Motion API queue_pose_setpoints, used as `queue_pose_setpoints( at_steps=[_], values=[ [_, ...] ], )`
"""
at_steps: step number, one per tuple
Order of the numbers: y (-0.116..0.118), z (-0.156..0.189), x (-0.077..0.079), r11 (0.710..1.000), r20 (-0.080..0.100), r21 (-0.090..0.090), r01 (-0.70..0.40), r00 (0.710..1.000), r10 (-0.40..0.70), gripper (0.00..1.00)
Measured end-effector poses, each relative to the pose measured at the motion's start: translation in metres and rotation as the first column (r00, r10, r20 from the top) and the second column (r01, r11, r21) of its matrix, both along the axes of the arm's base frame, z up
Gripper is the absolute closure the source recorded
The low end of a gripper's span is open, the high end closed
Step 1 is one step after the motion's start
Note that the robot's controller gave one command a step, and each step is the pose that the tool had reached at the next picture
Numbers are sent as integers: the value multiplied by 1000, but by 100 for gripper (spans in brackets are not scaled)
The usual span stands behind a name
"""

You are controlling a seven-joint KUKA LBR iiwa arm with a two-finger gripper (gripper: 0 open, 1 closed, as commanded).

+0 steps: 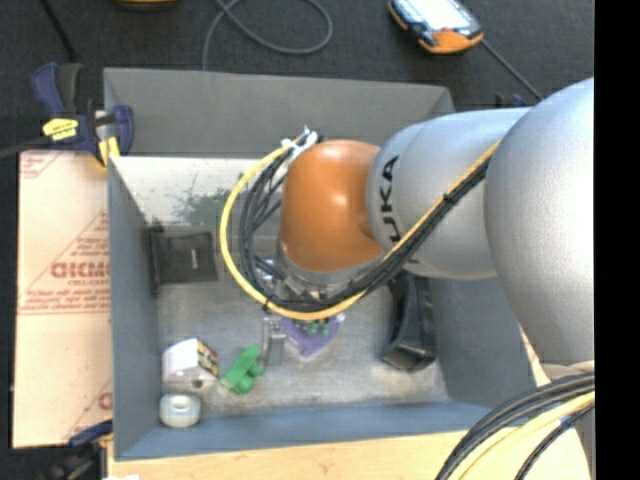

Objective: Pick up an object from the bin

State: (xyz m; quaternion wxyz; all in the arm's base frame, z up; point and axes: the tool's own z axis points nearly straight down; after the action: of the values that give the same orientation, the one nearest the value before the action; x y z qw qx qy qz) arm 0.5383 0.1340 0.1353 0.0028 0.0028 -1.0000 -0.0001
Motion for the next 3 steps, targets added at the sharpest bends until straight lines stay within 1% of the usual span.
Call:
queue_pose_setpoints(
  at_steps=[1,2,3],
  values=[
    [-1,5,2,1000,7,1,4,1000,-4,0],
    [11,-33,-14,977,16,-1,-213,977,213,0],
    [16,-37,-31,923,1,0,-384,923,384,0]
  ],
)
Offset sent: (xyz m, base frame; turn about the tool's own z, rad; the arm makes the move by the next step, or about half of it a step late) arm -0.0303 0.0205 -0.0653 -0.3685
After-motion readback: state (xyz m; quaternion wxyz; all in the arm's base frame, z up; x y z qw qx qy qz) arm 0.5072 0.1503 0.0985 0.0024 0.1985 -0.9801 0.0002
